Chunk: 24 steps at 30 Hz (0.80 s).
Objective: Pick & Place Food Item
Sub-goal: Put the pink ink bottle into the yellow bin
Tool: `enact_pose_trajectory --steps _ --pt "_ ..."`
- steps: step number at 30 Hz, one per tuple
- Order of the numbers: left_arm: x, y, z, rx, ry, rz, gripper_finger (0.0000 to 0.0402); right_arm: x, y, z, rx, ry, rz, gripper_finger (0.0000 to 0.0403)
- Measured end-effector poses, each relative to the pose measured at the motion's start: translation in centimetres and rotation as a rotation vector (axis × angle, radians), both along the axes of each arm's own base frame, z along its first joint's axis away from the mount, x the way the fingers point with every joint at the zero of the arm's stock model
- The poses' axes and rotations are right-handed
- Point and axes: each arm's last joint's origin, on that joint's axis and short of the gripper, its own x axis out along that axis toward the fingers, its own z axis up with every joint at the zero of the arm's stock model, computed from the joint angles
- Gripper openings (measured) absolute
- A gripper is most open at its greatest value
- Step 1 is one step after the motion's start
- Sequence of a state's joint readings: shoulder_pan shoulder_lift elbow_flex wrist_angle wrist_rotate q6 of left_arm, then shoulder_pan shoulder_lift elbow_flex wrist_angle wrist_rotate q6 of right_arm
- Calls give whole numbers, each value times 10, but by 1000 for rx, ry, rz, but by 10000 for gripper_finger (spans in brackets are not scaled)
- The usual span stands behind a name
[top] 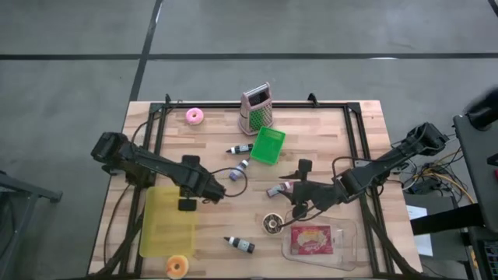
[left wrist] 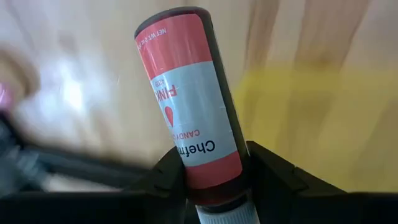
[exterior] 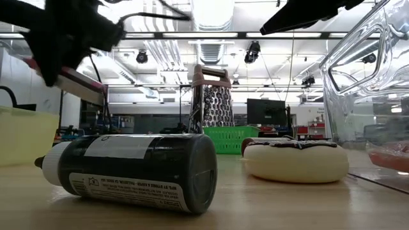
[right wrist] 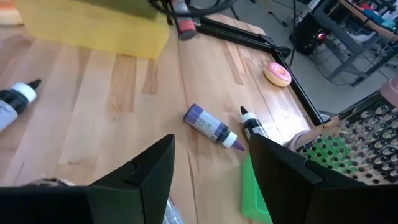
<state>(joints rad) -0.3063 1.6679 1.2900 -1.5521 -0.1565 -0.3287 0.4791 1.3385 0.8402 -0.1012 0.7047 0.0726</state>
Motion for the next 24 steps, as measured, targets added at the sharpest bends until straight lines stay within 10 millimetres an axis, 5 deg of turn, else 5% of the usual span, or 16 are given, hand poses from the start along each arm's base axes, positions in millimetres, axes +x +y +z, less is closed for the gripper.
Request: enact_pose_trajectory --steps 13,24 --pt "-6 -13 -23 -153 187 -68 131 52 -6 -32 37 -74 131 203" --pt "-20 -21 -8 -155 124 -23 131 50 -11 -20 30 -99 127 203"
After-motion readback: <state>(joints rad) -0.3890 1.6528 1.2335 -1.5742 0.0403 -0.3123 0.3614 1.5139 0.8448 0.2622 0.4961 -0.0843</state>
